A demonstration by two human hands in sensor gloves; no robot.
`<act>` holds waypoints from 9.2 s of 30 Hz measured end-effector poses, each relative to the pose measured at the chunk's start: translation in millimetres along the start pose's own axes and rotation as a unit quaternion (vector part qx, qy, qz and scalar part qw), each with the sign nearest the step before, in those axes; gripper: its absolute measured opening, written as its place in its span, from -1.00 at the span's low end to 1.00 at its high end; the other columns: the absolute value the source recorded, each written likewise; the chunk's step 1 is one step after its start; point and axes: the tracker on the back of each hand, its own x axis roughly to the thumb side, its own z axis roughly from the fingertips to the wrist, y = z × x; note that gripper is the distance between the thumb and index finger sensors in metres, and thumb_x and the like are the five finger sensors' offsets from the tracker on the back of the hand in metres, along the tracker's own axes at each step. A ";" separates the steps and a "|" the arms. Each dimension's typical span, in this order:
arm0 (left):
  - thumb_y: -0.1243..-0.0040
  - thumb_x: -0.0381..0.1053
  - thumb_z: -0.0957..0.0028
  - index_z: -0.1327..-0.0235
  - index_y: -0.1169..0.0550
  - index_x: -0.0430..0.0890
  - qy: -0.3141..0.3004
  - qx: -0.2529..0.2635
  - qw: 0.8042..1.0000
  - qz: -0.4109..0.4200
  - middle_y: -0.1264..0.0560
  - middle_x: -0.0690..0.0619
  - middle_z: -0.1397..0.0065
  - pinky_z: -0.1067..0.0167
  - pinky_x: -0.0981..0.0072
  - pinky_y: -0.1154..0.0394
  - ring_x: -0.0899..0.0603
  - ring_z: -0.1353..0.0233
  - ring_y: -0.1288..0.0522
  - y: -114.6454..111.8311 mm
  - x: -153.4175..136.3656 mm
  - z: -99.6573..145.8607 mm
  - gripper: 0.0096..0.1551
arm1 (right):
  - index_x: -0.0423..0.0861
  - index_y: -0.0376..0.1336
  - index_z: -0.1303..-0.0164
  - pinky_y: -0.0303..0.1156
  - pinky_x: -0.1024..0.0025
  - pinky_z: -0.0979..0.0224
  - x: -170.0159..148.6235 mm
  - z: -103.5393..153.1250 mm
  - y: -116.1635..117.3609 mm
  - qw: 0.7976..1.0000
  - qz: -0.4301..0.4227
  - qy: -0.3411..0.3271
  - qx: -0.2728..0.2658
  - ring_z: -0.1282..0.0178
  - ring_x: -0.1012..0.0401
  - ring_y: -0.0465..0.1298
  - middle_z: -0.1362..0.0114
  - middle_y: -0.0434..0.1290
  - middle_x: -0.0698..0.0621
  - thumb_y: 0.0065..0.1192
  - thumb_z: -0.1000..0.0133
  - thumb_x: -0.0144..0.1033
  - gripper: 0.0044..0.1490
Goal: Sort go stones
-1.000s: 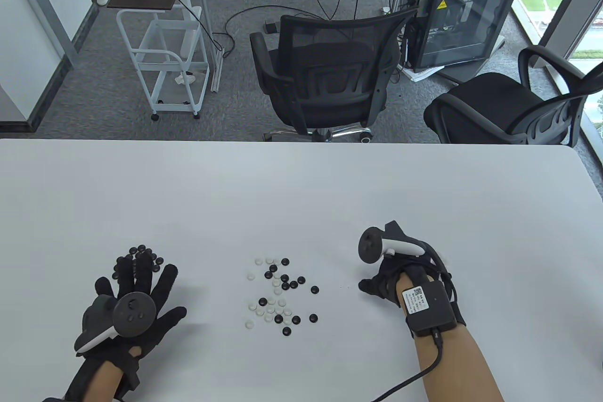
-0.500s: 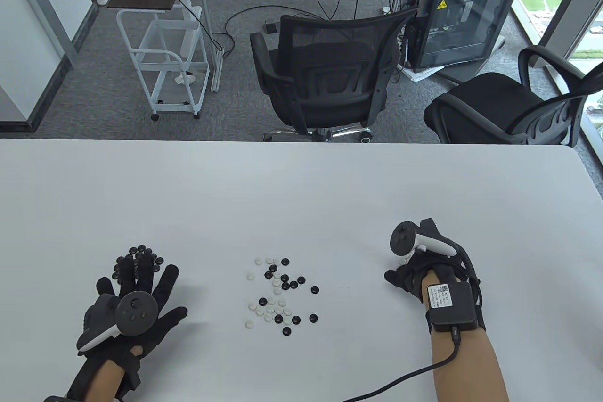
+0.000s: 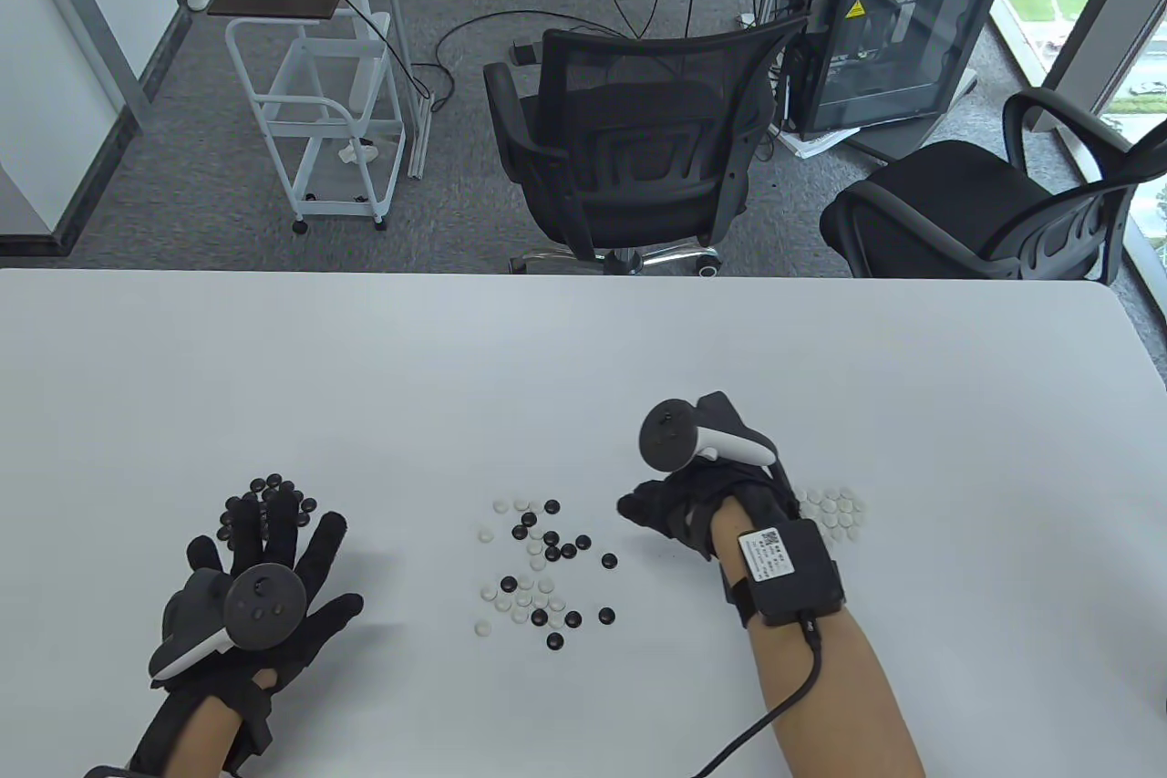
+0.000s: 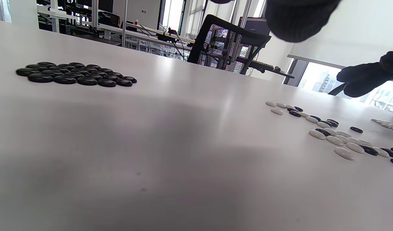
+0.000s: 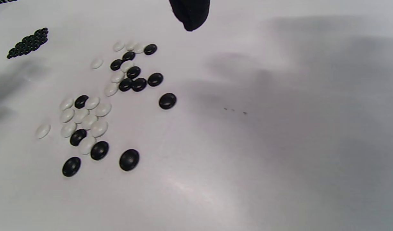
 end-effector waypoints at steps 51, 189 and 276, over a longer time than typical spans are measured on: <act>0.13 0.34 -0.27 -0.77 0.17 -0.01 -0.005 -0.002 1.000 0.000 0.56 -0.36 -0.63 -0.04 -0.71 0.56 -0.55 -0.47 0.65 -2.3 0.0 -0.8 -0.02 | -0.31 0.11 -0.68 -0.40 -0.81 -0.22 -133.7 22.0 -0.2 0.964 -0.054 0.259 0.027 -0.39 -0.59 -0.52 -0.60 -0.42 -0.65 -0.19 -0.25 0.04 -0.07; 0.13 0.34 -0.29 -0.77 0.17 -0.01 0.011 -0.003 1.000 -0.006 0.57 -0.34 -0.62 -0.03 -0.69 0.58 -0.53 -0.46 0.66 -2.9 -1.6 -1.4 -0.03 | -0.32 0.04 -0.70 -0.41 -0.80 -0.22 -164.8 25.9 3.7 0.948 -0.107 0.299 -0.003 -0.38 -0.59 -0.54 -0.57 -0.47 -0.66 -0.20 -0.25 0.04 -0.06; 0.13 0.33 -0.29 -0.77 0.18 -0.01 0.012 -0.004 1.000 -0.007 0.60 -0.35 -0.61 -0.03 -0.69 0.58 -0.54 -0.45 0.67 -4.6 0.9 -4.1 -0.03 | -0.38 0.06 -0.70 -0.38 -0.81 -0.22 -128.0 13.4 -8.5 0.968 -0.108 0.227 0.000 -0.38 -0.60 -0.52 -0.58 -0.44 -0.69 -0.21 -0.26 0.05 -0.03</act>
